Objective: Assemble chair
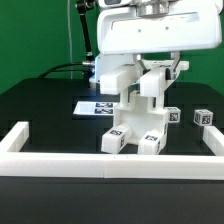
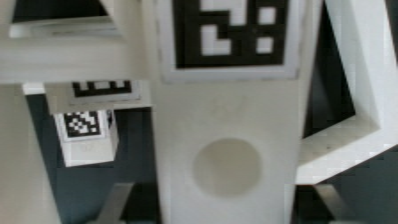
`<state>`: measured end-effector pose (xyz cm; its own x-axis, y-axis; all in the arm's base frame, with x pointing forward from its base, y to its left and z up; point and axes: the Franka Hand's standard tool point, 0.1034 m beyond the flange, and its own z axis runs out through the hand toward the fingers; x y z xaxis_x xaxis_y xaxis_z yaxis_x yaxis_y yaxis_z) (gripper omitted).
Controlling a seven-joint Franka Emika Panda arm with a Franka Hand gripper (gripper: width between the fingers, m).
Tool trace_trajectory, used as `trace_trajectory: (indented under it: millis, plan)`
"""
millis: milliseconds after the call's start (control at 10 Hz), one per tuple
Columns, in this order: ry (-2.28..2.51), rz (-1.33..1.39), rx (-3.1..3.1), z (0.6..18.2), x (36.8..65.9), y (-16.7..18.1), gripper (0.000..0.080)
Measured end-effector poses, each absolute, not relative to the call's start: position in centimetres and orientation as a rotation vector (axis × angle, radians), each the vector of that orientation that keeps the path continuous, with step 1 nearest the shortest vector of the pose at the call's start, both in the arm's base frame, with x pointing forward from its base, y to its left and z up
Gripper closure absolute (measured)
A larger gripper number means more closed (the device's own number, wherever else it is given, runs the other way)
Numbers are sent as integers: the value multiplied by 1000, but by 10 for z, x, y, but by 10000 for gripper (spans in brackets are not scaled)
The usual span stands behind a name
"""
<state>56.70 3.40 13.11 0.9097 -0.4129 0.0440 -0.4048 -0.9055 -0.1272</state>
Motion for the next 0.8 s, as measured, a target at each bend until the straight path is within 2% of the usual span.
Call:
trace_trajectory:
  millis: [800]
  plan:
    - [612,-120,-2970,131,568,39,509]
